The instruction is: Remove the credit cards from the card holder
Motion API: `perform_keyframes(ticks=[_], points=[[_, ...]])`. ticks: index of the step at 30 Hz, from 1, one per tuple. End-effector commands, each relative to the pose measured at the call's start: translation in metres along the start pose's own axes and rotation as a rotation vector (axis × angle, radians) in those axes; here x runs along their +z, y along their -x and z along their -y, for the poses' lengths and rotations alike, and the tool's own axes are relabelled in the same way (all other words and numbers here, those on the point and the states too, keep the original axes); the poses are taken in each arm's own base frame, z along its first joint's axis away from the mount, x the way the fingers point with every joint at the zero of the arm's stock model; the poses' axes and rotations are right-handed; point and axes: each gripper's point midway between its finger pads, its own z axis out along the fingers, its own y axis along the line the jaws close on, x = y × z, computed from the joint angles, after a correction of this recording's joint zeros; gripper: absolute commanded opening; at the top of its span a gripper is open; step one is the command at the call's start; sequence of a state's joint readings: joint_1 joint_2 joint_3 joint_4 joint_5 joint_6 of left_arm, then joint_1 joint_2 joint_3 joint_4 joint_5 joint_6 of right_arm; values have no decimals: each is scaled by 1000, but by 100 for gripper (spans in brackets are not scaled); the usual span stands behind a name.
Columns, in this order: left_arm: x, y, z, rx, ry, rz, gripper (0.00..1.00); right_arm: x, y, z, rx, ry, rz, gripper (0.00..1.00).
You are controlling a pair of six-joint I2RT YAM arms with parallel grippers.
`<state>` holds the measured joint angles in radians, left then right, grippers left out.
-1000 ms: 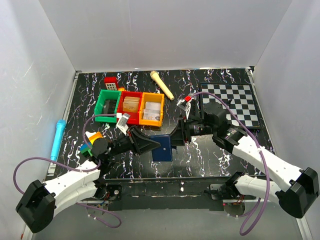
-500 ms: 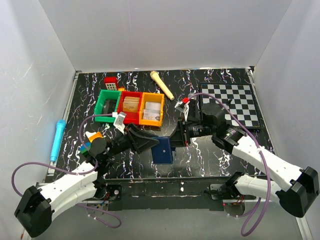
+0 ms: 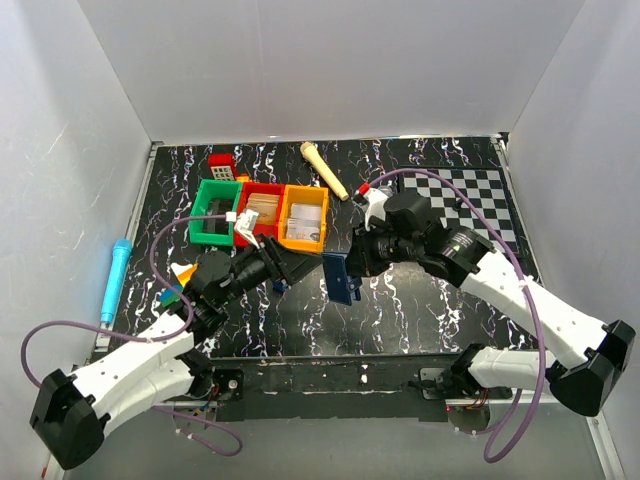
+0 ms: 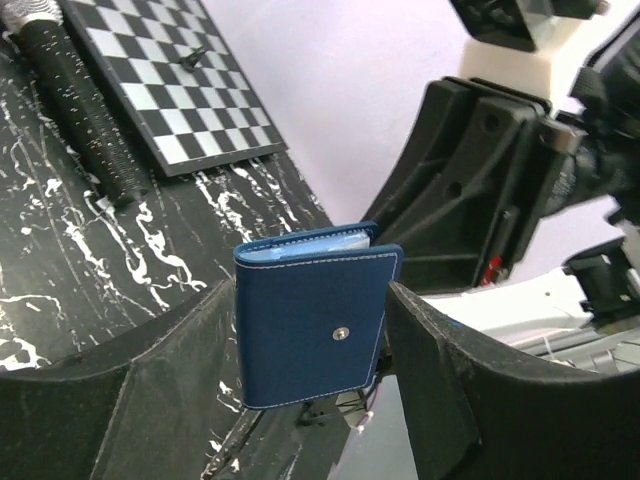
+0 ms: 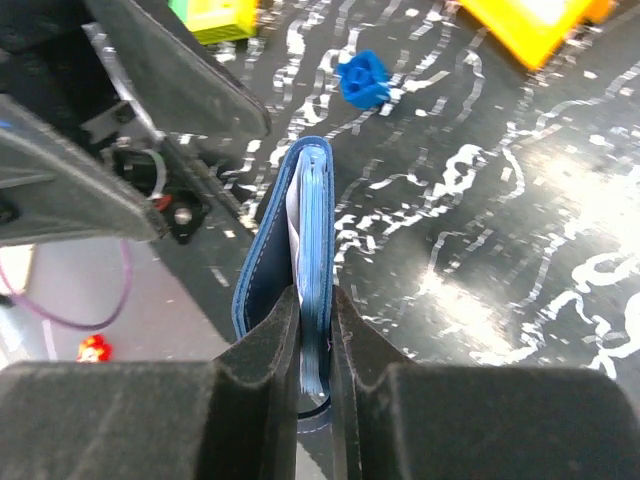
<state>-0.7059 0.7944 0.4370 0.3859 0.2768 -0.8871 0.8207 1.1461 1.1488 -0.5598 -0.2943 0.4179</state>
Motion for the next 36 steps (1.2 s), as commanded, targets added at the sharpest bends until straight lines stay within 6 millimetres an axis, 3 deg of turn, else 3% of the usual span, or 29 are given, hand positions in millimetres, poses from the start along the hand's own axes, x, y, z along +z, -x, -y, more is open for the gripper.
perform_keyframes(ticks=[1, 5, 13, 21, 29, 36], points=[[13, -4, -9, 1, 104, -34, 63, -11, 3, 31, -49, -260, -2, 1], [24, -9, 1, 42, 115, -51, 64, -13, 1, 46, -43, -381, -17, 1], [43, -33, 3, 89, 166, -114, 65, -12, 5, 55, -8, -480, 4, 1], [56, -49, 1, 112, 211, -136, 65, -8, 9, 47, 14, -445, 26, 1], [56, -47, -14, 119, 308, -119, 62, -7, 8, 43, 13, -434, 22, 1], [45, -47, -38, 138, 450, -138, 47, -8, 9, 39, 0, -411, 30, 1]])
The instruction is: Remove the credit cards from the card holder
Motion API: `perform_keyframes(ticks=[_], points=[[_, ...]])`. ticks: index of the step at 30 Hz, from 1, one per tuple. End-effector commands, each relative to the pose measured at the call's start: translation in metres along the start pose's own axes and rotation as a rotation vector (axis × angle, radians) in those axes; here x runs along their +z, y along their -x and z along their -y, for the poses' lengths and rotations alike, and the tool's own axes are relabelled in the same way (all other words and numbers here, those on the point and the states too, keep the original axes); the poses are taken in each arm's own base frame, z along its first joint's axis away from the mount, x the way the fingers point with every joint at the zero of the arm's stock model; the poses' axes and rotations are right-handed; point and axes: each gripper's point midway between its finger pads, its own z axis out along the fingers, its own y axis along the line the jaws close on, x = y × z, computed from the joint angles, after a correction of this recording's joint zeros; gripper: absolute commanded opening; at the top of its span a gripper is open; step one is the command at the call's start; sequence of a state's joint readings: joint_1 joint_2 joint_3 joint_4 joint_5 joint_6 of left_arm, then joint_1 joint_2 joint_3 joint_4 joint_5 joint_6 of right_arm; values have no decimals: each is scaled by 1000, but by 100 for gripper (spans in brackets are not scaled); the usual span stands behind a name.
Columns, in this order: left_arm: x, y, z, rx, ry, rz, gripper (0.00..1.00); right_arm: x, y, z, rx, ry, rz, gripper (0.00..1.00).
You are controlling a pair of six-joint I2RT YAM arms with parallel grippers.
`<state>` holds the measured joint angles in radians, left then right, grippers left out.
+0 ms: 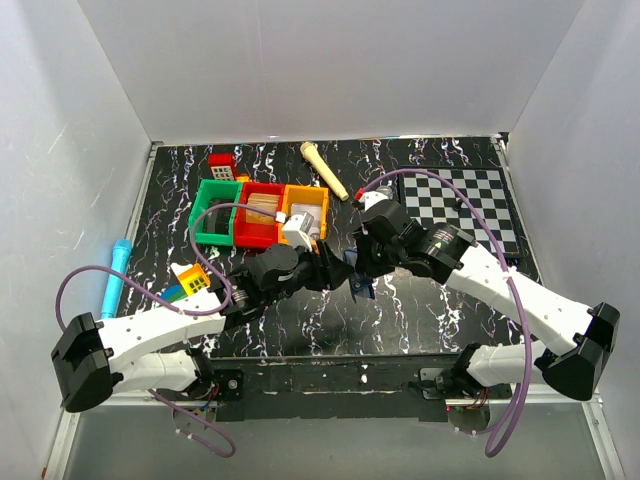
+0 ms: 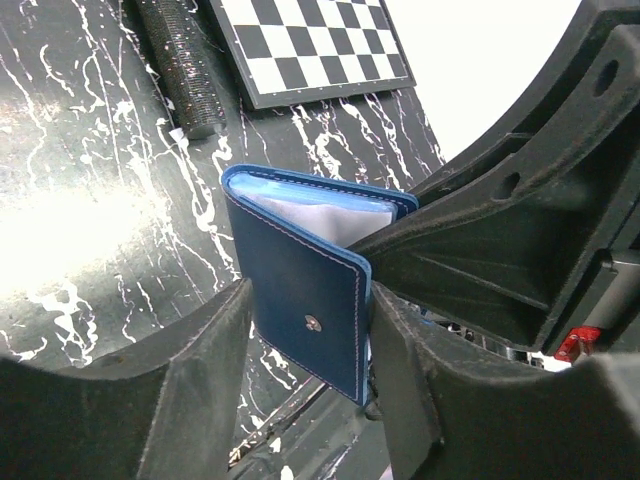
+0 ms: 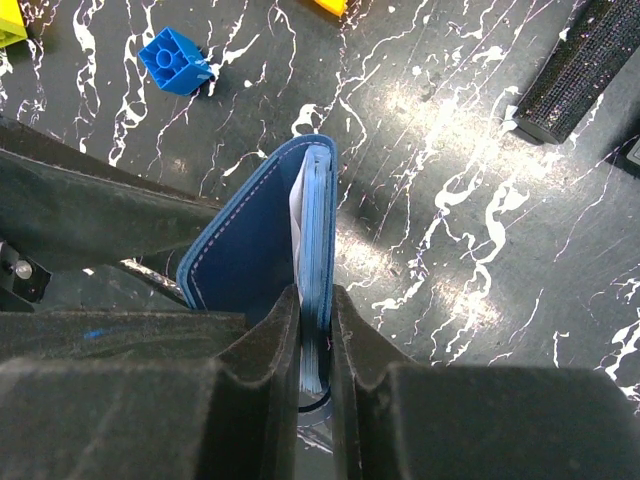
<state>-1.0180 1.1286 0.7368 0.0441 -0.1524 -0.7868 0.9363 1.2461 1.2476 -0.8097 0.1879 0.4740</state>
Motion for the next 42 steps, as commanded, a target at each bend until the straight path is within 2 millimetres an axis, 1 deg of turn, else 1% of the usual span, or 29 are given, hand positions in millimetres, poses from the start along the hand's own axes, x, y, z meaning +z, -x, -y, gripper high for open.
perform_keyframes(ticks=[1, 6, 9, 11, 13, 17, 21, 23, 25, 26, 27, 29, 32, 34, 37, 42], points=[[-6, 8, -19, 17, 112, 31, 45, -17, 26, -15, 13, 59, 95, 1], [-13, 10, -27, 21, 156, 35, 41, -18, 26, -14, 8, 55, 96, 1], [-15, 9, -28, 24, 162, 28, 44, -18, 25, -16, 4, 66, 96, 1], [-14, 7, -27, 23, 154, 18, 47, -18, 26, -21, 5, 93, 100, 1], [-12, 4, -26, 25, 146, 5, 48, -19, 27, -25, 3, 116, 109, 1], [-8, 3, -19, 23, 118, -7, 45, -22, 29, -36, -1, 177, 122, 1], [-7, 2, -17, 28, 101, -5, 36, -24, 26, -40, -13, 206, 116, 1], [-9, 4, -15, 29, 88, 5, 25, -25, 26, -41, -17, 221, 128, 1], [-12, 6, -15, 27, 83, 17, 9, -25, 25, -44, -20, 243, 129, 1], [-13, 7, -16, 27, 84, 23, 3, -25, 24, -45, -23, 249, 125, 1], [-16, 8, -17, 26, 85, 28, 0, -25, 22, -46, -24, 258, 119, 1], [-19, 9, -18, 20, 94, 32, 0, -25, 20, -48, -30, 268, 110, 2], [-26, 11, -21, 26, 120, 23, 0, -27, 17, -56, -30, 333, 98, 24], [-29, 15, -21, 45, 137, 20, 0, -29, 15, -59, -17, 371, 92, 34], [-34, 20, -22, 66, 155, 25, 0, -30, 16, -64, 5, 435, 82, 41], [-41, 30, -22, 87, 165, 55, 0, -33, 13, -69, 8, 493, 61, 45]])
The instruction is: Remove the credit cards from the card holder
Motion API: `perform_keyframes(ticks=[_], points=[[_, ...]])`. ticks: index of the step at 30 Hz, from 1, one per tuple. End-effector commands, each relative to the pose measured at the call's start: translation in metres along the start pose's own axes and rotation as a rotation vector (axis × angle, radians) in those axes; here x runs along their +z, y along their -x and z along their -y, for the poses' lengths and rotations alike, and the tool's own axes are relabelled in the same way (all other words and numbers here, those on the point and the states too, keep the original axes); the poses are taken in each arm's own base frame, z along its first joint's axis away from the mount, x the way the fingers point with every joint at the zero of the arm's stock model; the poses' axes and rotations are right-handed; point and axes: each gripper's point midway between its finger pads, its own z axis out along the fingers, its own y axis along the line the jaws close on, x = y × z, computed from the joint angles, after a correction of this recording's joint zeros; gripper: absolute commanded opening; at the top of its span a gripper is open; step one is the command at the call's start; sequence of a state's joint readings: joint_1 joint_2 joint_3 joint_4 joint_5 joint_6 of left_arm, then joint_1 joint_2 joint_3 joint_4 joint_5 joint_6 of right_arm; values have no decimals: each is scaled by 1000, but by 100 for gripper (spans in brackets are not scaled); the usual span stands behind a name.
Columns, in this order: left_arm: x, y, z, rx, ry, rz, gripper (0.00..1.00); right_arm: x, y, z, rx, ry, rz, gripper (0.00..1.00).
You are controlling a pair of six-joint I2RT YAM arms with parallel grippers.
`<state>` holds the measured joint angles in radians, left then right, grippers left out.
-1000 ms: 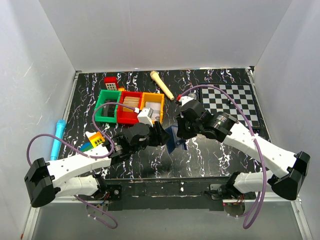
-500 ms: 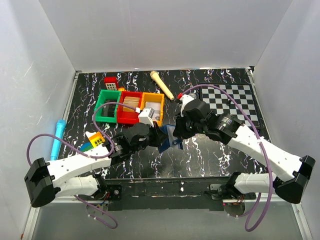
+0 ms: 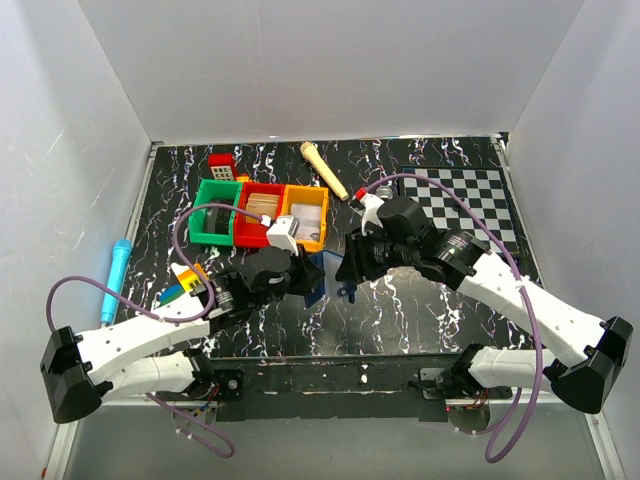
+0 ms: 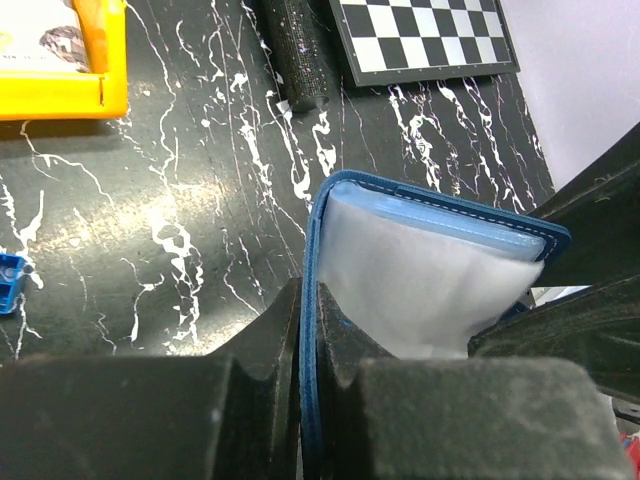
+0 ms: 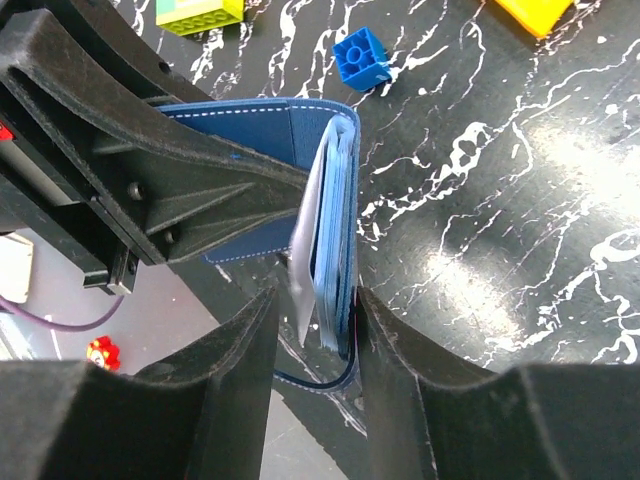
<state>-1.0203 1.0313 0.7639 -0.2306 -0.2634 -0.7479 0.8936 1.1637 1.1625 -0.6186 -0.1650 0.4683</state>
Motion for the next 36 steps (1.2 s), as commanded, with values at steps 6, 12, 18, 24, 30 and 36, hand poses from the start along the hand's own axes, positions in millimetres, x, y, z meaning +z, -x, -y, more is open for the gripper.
perform_keyframes(ticks=[6, 12, 18, 24, 30, 36], points=[[-21, 39, 9, 13, -10, 113, 0, -8, 4, -27, -22, 174, -12, 46], [-29, 44, 13, -2, -44, 145, 0, -10, 2, -28, -18, 204, -15, 47], [-35, 49, 14, 0, -58, 163, 0, -13, 0, -29, -37, 225, -28, 47], [-40, 54, 16, 1, -71, 181, 0, -17, 1, -24, -37, 218, -15, 41], [-43, 54, 16, 6, -87, 190, 0, -27, 9, -28, -18, 269, 42, 28], [-43, 52, 16, 5, -95, 193, 0, -35, 17, -32, -13, 315, 91, 23]])
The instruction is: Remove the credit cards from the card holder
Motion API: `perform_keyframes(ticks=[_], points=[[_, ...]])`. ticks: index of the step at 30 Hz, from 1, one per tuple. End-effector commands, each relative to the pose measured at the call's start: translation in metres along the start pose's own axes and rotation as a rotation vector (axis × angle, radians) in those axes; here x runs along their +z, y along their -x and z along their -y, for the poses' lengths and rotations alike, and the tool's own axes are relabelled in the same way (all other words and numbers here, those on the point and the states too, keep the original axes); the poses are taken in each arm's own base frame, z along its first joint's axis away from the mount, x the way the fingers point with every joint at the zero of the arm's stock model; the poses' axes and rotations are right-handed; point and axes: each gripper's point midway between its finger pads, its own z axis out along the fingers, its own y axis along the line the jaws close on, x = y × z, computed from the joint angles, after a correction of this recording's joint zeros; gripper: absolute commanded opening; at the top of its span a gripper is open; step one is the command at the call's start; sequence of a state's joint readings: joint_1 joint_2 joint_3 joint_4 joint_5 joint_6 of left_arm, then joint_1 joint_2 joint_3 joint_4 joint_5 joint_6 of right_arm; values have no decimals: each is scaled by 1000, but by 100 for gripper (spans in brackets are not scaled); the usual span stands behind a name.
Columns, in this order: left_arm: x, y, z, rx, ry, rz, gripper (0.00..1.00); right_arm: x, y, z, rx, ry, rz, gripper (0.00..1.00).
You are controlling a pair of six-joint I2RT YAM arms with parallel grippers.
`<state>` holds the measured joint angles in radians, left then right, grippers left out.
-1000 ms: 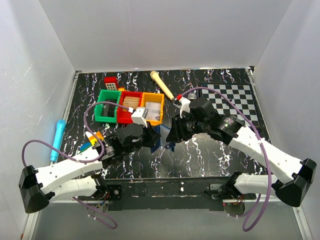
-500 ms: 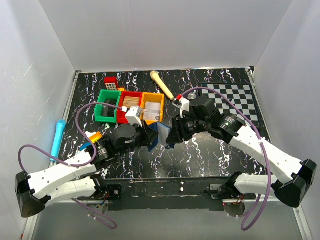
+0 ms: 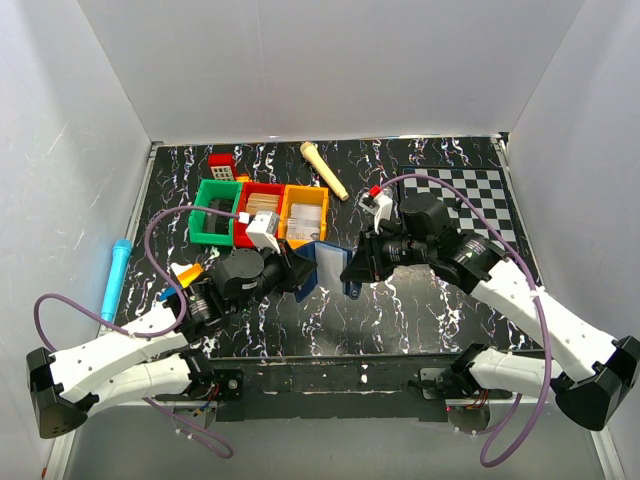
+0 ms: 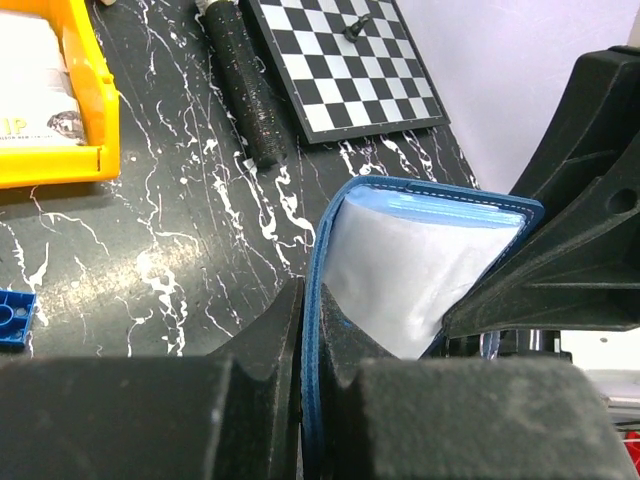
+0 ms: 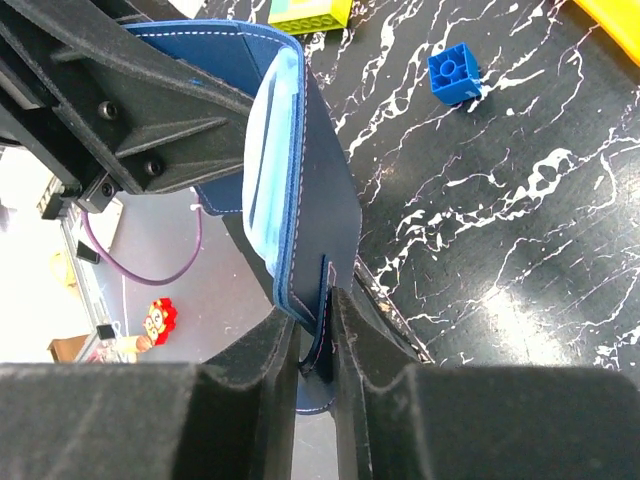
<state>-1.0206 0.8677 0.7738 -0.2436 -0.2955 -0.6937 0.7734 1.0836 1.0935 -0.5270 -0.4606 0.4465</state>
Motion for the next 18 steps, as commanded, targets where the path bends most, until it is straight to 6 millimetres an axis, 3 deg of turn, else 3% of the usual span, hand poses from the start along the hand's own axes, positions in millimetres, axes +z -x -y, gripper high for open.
perform_keyframes(ticks=[1, 6, 18], points=[[-4, 12, 2, -3, -16, 55, 0, -11, 15, -20, -28, 96, 76, 28], [-3, 10, 1, 0, -17, 54, 0, -15, 20, -24, -13, 131, 100, 36], [-5, 12, 9, -10, -63, 62, 0, -14, 23, -26, 11, 164, 95, 29]])
